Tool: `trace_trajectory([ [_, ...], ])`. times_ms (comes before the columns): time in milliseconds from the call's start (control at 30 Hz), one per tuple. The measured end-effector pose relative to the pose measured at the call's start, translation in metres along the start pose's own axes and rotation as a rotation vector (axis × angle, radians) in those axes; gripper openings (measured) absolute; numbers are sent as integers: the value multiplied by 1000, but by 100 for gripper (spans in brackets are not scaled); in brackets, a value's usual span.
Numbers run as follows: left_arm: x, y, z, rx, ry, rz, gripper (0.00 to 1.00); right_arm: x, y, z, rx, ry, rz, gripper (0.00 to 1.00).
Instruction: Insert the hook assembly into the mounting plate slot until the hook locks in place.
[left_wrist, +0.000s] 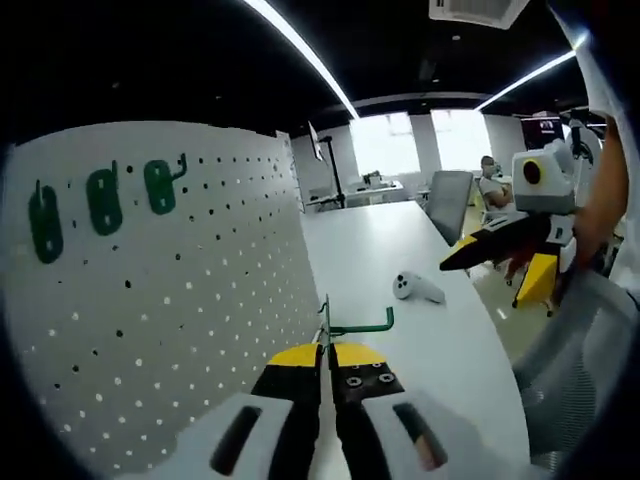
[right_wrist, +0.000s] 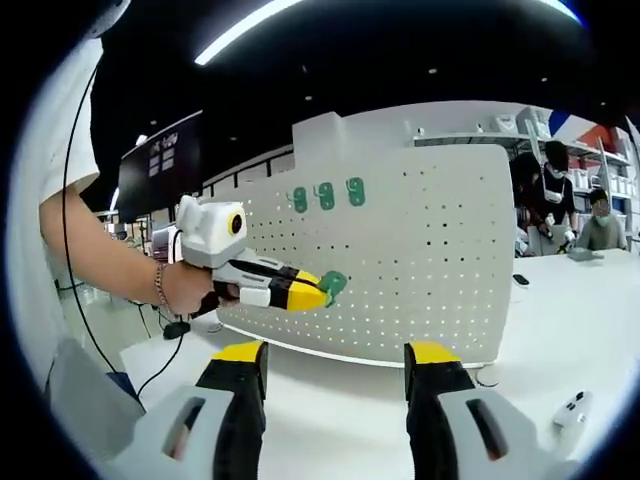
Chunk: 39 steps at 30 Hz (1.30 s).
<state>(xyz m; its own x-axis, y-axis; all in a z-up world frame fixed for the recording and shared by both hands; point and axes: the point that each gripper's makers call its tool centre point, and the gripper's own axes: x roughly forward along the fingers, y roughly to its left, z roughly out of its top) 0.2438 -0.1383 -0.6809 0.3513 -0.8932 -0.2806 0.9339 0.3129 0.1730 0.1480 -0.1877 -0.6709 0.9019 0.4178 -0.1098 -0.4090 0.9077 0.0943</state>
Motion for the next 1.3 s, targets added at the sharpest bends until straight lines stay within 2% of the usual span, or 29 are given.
trace_trajectory([
  [33,-4,2,2,-31,-15,23,3,1,3,2,-2,-3,7,53],
  [133,-14,2,1,-9,-9,53,3,4,8,8,3,-15,20,53],
  [233,-27,4,7,-65,-57,86,3,7,13,14,-7,-24,32,53],
  [267,-30,4,6,-43,-53,95,3,8,14,15,-5,-26,36,53],
  [333,-38,4,7,-51,-57,109,3,8,16,17,-10,-29,42,53],
  [433,-53,10,16,-86,-95,158,3,9,20,20,-13,-33,52,53],
  [500,-61,14,18,-48,-92,188,3,10,23,23,-13,-34,57,53],
  [567,-68,16,19,-79,-110,198,3,11,27,27,-8,-40,68,53],
  [633,-77,19,16,-80,-100,226,3,12,32,31,-24,-47,78,52],
  [667,-81,19,17,-106,-118,232,3,12,33,33,-25,-47,81,52],
  [800,-93,15,18,-97,-118,242,3,13,35,36,-3,-58,87,52],
  [967,-103,19,19,-108,-130,275,3,14,41,38,-11,-59,103,52],
  [1167,-102,20,21,-115,-140,276,3,16,47,40,-8,-61,117,51],
  [1233,-102,19,22,-114,-143,278,3,17,51,43,31,-82,134,49],
  [1300,-101,19,23,-119,-147,279,3,18,56,47,116,-100,169,43],
])
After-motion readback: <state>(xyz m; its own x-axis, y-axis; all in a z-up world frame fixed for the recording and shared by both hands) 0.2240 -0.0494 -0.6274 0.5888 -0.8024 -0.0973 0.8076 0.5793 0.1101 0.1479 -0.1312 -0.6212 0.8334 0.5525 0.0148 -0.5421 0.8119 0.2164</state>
